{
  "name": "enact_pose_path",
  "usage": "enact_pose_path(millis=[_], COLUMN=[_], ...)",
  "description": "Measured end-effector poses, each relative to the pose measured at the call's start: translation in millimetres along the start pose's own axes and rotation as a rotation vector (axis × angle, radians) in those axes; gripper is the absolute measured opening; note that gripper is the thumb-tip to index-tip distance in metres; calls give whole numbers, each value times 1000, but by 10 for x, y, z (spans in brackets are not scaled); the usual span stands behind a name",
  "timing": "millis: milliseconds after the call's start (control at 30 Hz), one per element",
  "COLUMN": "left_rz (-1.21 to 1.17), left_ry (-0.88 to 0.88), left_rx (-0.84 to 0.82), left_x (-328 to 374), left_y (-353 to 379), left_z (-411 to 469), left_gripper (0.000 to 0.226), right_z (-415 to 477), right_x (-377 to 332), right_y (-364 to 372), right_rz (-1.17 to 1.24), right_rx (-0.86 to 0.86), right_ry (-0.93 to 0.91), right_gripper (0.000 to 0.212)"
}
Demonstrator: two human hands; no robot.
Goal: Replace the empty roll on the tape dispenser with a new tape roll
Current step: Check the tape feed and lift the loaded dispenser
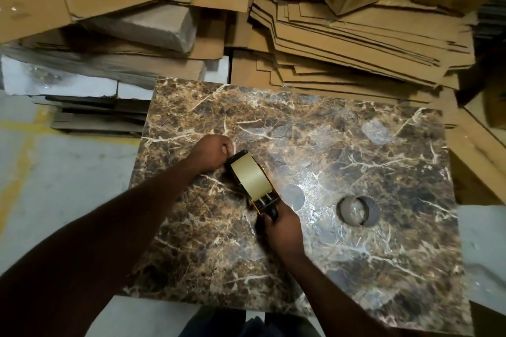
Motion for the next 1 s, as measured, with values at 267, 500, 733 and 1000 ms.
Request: enact_pose_path(millis=[267,500,733,1000], left_rz=[88,103,58,239], left_ry=[-131,-271,-351,-262], left_rx=[61,146,217,318], left_x=[-67,-63,-20,266], left_y=[-45,-46,-41,7], left_z=[-147,-232,-374,-545], left_gripper=[17,25,39,29], right_z=[100,60,-254,-581], right_x=[-21,11,332,648], right_y=[88,72,-102,-305], right_rz=[-118,-147,-146,-137], right_rx=[-212,-222,-233,-202], right_ry=[95,101,125,120], right_gripper=[3,15,13,17])
Point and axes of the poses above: each hand's wrist, its own z-axis towards the middle knuckle, its own y-axis out of the palm, x = y × z, the point moved 9 cm from there along z, towards the middle knuckle, and after that the axes turned 3 degrees about -y, right-handed, at the moved point
